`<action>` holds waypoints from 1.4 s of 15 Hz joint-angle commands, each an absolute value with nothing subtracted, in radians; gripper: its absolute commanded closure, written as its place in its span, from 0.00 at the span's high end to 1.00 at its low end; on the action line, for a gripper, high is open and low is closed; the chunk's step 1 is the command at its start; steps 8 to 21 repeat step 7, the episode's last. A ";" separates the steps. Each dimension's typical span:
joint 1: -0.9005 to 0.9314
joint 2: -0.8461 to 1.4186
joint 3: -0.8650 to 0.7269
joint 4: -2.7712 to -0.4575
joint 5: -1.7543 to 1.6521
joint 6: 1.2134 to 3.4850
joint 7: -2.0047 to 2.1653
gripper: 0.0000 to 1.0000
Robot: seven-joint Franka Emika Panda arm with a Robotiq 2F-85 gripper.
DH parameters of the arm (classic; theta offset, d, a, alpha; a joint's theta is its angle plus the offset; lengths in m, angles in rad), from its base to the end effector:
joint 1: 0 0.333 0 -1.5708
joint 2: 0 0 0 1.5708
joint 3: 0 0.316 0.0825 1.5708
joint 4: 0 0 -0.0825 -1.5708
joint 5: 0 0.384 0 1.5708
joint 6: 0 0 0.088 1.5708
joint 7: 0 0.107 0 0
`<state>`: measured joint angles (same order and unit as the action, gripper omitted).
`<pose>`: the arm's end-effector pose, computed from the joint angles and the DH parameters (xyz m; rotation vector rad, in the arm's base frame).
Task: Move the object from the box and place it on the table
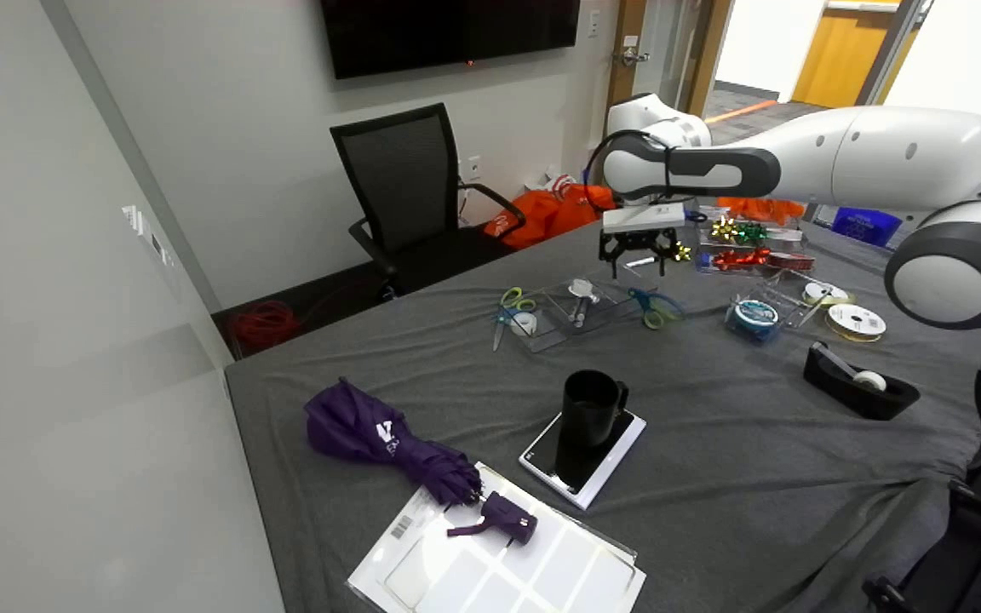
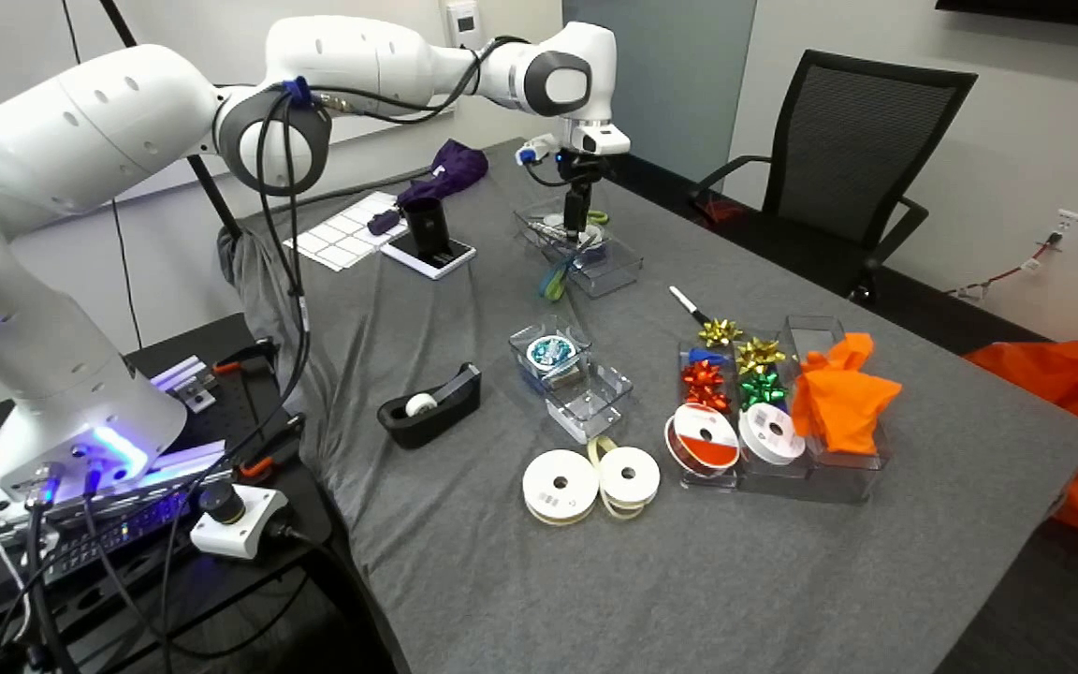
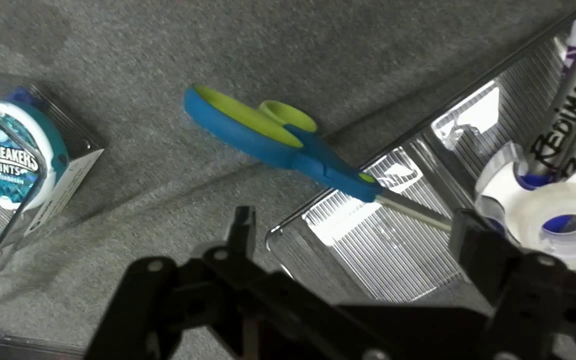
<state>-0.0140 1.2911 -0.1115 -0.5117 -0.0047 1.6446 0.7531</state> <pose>0.7880 -0.0485 0.2154 2.7400 -1.1677 -0.1614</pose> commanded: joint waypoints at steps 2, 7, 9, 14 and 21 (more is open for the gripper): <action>-0.038 1.273 -0.086 -0.470 0.056 1.683 0.832 1.00; -0.057 1.290 -0.070 -0.369 0.091 1.737 0.847 1.00; -0.057 1.290 -0.070 -0.369 0.091 1.737 0.847 1.00; -0.057 1.290 -0.070 -0.369 0.091 1.737 0.847 1.00; -0.057 1.290 -0.070 -0.369 0.091 1.737 0.847 1.00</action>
